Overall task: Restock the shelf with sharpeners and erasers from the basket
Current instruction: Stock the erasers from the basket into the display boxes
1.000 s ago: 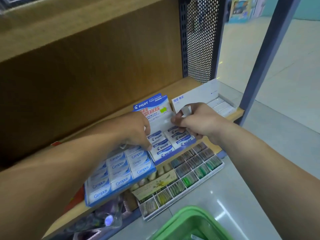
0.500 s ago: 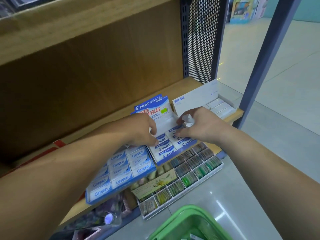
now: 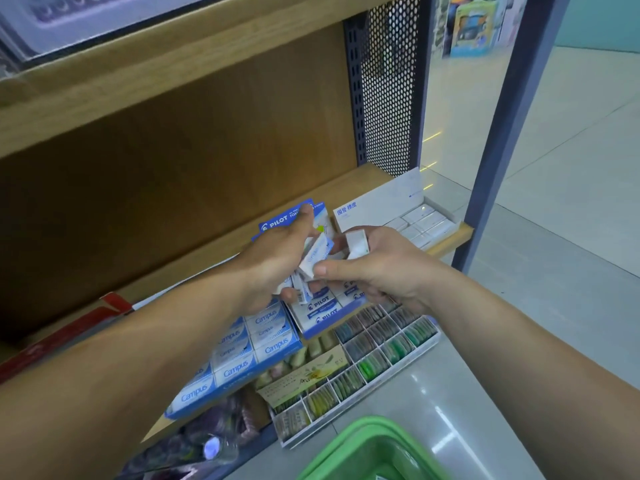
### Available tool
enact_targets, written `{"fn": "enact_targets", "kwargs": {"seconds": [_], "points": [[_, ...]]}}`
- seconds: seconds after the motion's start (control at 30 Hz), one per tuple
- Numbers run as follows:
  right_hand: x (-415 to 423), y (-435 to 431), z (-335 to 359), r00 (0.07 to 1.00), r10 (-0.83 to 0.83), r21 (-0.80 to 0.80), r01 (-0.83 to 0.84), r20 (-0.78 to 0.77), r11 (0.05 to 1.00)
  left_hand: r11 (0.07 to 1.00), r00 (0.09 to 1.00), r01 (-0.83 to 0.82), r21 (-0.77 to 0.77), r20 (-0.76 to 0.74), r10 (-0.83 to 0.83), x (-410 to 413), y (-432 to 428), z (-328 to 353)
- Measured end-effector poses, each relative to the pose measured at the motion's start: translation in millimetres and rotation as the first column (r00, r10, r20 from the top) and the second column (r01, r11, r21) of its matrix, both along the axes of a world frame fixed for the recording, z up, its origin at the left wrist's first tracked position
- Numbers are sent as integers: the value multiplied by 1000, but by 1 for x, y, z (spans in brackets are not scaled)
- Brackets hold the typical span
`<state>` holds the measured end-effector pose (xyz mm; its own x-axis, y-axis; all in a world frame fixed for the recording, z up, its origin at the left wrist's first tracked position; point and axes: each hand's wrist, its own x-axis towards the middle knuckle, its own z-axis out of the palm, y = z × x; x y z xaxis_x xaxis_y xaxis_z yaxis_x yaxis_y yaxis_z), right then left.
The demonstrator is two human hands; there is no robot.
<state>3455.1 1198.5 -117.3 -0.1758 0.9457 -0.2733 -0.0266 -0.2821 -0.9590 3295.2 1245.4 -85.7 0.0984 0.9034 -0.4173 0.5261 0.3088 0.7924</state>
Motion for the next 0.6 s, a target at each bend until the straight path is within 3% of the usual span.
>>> {"fn": "enact_targets", "kwargs": {"seconds": [0.2, 0.37, 0.6], "points": [[2, 8, -6, 994, -86, 60, 90, -59, 994, 986, 982, 164, 1, 98, -163, -6, -3, -3], [7, 11, -9, 985, -113, 24, 118, -133, 993, 990, 989, 96, 102, 104, -107, -11, 2, -4], [7, 11, -5, 994, -105, 21, 104, 38, 994, 951, 962, 272, 146, -18, -272, -36, -5, 7]]}}
